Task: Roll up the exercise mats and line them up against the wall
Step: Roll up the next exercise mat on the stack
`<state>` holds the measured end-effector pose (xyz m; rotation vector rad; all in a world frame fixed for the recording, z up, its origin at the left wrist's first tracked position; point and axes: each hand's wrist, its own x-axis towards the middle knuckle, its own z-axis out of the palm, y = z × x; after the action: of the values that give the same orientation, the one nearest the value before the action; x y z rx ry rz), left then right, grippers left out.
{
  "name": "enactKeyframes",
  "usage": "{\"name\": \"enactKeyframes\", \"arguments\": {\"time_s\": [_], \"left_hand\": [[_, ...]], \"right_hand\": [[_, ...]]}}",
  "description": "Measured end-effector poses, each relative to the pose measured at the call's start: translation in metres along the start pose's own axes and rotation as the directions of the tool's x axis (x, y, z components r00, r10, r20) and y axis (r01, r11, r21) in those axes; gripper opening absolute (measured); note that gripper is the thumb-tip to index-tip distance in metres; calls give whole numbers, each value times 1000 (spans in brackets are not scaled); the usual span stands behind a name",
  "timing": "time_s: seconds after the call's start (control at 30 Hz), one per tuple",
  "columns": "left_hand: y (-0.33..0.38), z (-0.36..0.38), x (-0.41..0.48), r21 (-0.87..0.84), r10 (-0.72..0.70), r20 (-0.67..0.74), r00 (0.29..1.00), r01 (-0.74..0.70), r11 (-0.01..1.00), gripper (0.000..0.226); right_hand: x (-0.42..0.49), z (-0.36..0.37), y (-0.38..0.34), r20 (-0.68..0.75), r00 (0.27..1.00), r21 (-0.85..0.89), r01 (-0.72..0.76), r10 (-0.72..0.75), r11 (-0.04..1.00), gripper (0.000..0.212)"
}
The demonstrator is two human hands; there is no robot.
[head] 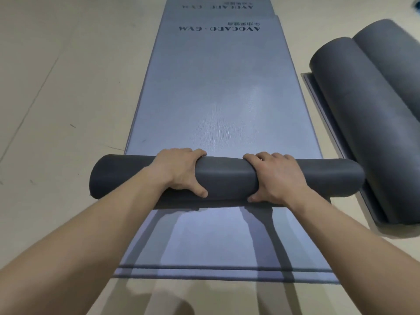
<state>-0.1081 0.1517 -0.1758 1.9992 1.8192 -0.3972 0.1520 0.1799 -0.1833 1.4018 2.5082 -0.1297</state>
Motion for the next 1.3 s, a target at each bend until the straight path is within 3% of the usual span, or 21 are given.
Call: {"name": "enactKeyframes", "arguments": {"time_s": [0.07,0.17,0.3,0.37,0.43,0.47,0.53,0.63,0.7,0.77,0.87,1.0,1.13,1.2,1.3], "left_hand": [[-2,23,-20,179,2,-206,979,36,983,121],[-3,24,-23,197,-5,-254,967,57,979,99],[-4,-17,-23,134,23,-98,995,-10,991,82],[-4,-24,-29,67,39,64,997,-43,997,79],[-3,-24,-31,-6,56,208,976,-56,998,81],[-3,-22,-28,-30,69,257,964,-64,998,83],[-4,-13,-19,-96,96,306,947,-69,993,87],[-6,-11,-5,-167,78,342,936,-21,986,89],[-8,-8,-10,-85,70,233,970,-51,995,106],[-7,5,-29,63,80,-24,997,-78,995,126],[7,45,-62,279,51,-68,996,-30,960,148],[3,62,-46,306,43,-189,981,17,952,131],[-7,47,-32,295,88,-127,988,-47,954,125],[-8,35,-25,264,90,-82,992,-66,962,122],[-10,2,-10,118,38,56,998,-44,992,114]], "right_hand": [[12,-16,4,68,997,34,33,-35,999,91],[22,-28,8,132,991,35,24,-28,999,81],[25,-54,10,295,955,115,-1,-34,993,73],[20,-64,11,454,888,237,-48,-67,970,73],[6,-62,8,544,834,304,-94,-92,948,86],[-3,-57,5,512,854,289,-71,-91,955,102],[-26,-37,-3,307,949,178,13,-68,984,132],[-53,2,-26,162,985,22,59,-62,998,157],[-49,17,-28,136,989,-23,59,-56,998,156],[-29,17,-17,152,985,25,75,-78,997,152],[4,3,0,242,958,149,123,-157,981,149],[17,-3,6,284,945,192,111,-163,975,146],[-22,18,-4,137,989,24,50,-53,998,150],[-22,24,-4,86,995,-11,49,-48,999,135],[2,-2,8,145,984,81,97,-108,992,111]]}}
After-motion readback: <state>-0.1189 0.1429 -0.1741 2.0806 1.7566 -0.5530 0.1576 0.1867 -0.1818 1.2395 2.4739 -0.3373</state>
